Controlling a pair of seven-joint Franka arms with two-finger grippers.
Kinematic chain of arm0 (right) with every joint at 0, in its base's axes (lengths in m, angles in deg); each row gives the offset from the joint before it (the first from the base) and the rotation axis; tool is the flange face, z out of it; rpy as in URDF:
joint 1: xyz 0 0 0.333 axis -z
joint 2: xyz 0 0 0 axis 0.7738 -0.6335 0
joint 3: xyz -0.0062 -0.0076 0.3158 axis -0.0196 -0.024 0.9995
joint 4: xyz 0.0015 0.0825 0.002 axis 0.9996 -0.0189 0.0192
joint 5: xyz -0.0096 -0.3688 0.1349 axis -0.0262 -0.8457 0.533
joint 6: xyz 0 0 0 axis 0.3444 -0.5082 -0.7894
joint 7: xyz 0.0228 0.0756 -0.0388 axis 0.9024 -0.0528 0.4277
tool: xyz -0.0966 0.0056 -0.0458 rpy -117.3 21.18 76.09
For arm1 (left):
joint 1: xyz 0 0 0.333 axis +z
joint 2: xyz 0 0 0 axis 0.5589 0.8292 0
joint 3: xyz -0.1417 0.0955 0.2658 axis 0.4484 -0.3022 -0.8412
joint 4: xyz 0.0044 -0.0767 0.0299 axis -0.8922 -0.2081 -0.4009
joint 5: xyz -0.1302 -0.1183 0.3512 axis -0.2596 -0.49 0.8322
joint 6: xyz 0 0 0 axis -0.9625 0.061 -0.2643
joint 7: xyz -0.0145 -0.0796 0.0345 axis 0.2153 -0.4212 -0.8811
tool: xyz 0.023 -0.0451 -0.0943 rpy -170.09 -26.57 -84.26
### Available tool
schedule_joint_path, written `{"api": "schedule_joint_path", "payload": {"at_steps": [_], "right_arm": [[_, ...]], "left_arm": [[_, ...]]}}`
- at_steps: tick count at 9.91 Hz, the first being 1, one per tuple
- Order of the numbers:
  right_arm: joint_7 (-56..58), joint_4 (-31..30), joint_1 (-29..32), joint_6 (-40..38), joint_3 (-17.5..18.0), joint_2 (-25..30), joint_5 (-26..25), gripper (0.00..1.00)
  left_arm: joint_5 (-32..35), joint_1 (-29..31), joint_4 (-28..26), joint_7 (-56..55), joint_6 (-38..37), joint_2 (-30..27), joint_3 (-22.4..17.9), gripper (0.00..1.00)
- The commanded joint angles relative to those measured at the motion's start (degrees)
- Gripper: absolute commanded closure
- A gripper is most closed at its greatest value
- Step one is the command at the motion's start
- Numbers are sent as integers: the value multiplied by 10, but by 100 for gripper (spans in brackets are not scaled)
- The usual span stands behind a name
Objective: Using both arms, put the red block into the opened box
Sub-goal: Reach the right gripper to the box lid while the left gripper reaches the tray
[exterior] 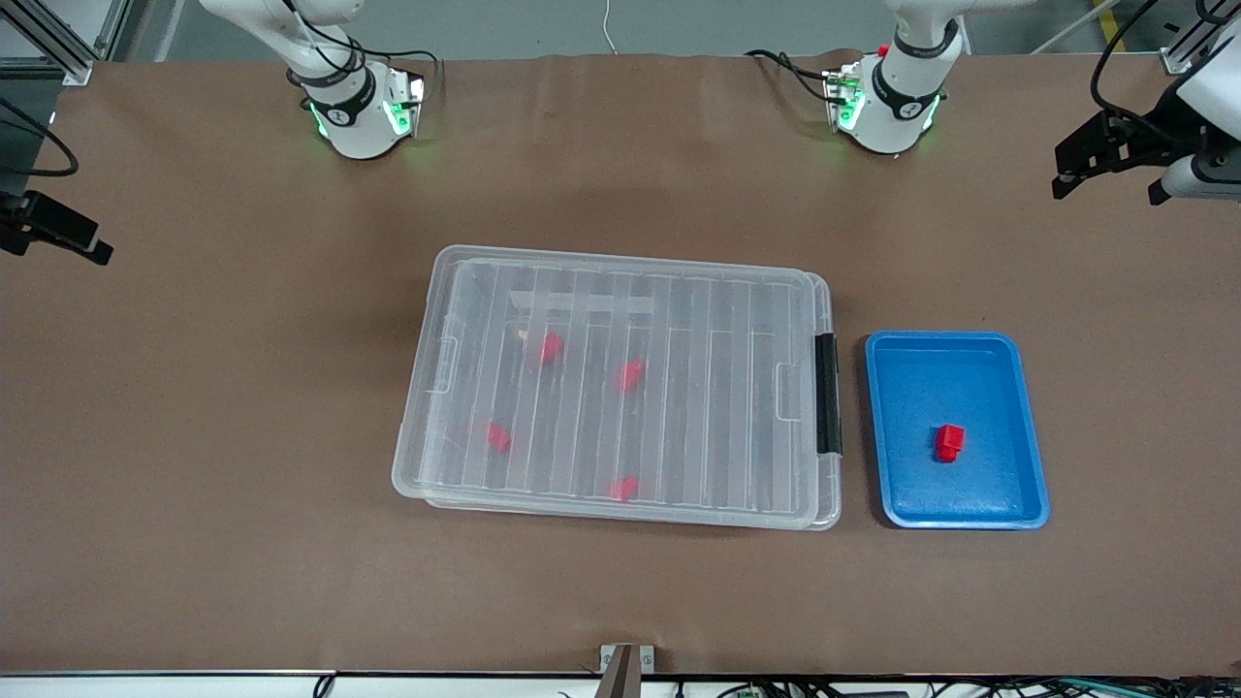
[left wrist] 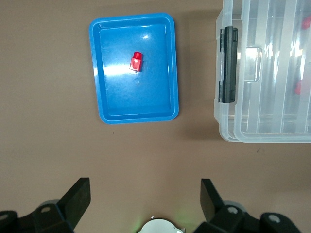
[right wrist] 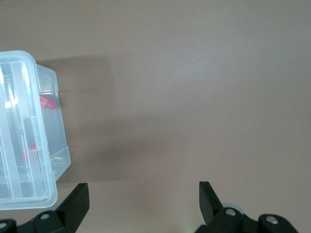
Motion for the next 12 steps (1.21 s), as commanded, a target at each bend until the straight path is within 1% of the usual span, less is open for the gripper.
{"api": "schedule_joint_path", "payload": {"at_steps": [1,3,4,5,6,7,8,10,11,12], "right_arm": [[3,-5,1,-4,1,8,2,0],[3,-5,2,-2,1,8,2,0],[2,-10,0,-5,2,8,2,0],[-2,-20,-16,3,3,7,3,0],[-5,-21,-45,33,3,-17,3,0],[-5,-24,-66,57,3,-49,3,0],[-8,-24,-86,78,3,-86,3,0],[-56,-37,-140,113,4,-144,3,0],[-60,-62,-162,142,4,-158,3,0],[-63,-98,-173,183,4,-159,3,0]], "left_arm": [[11,2,-3,-5,-9,10,1,0],[11,3,-3,-3,-7,21,-3,0],[12,4,0,-7,1,45,-6,0],[34,4,6,-5,14,84,-9,0],[51,3,6,-7,33,112,-9,0],[51,4,3,-8,61,136,-9,0],[49,4,3,-8,78,174,-8,0],[50,21,0,-8,129,240,-8,0],[49,22,-2,-8,153,266,-8,0],[48,21,-3,-8,174,293,-8,0]]}}
